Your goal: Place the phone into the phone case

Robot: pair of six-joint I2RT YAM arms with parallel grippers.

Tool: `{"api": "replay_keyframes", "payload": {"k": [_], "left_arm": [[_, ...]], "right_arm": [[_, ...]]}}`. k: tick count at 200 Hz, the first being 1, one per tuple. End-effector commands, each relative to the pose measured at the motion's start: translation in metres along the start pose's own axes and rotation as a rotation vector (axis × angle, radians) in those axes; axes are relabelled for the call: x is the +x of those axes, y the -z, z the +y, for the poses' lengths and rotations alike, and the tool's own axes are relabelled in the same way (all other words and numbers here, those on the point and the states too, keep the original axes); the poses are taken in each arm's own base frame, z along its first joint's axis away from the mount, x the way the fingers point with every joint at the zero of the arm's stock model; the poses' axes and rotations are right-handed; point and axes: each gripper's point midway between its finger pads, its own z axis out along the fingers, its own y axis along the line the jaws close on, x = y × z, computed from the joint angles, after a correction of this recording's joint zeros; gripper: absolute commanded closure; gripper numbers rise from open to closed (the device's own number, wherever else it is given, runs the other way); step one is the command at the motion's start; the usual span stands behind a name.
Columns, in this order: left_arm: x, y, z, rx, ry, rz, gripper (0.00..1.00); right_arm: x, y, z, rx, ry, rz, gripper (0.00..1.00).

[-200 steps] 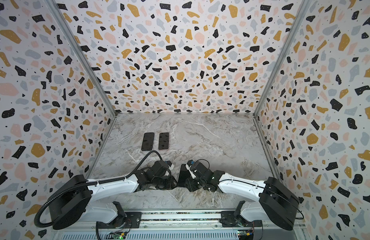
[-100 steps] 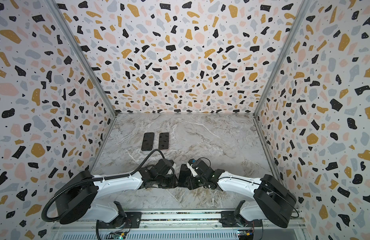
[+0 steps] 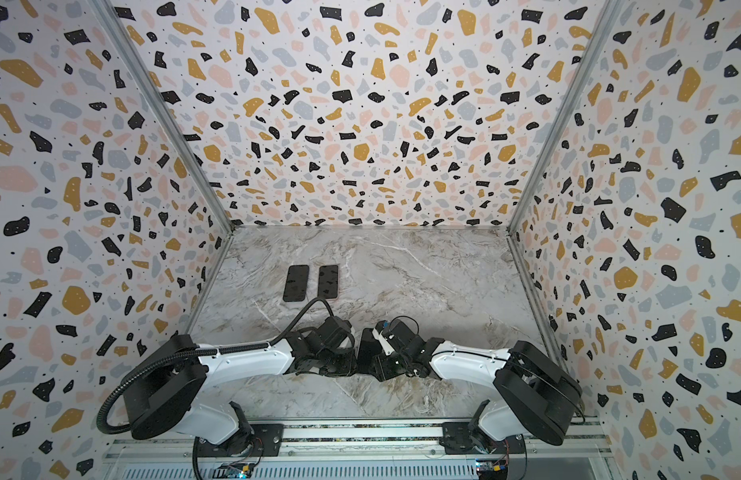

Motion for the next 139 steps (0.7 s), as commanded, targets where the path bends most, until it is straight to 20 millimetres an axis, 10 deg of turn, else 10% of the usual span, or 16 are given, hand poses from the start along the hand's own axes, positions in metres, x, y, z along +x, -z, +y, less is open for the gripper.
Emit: {"api": "replay_keyframes", "payload": {"k": [1, 139], "left_arm": [[-0.005, 0.002, -0.007, -0.002, -0.023, -0.012, 0.78], [-0.001, -0.018, 0.006, -0.033, -0.020, 0.013, 0.89]], "right_arm": [[-0.007, 0.001, 0.006, -0.021, 0.015, -0.014, 0.49], [0.001, -0.010, 0.009, -0.063, 0.010, 0.015, 0.54]]}}
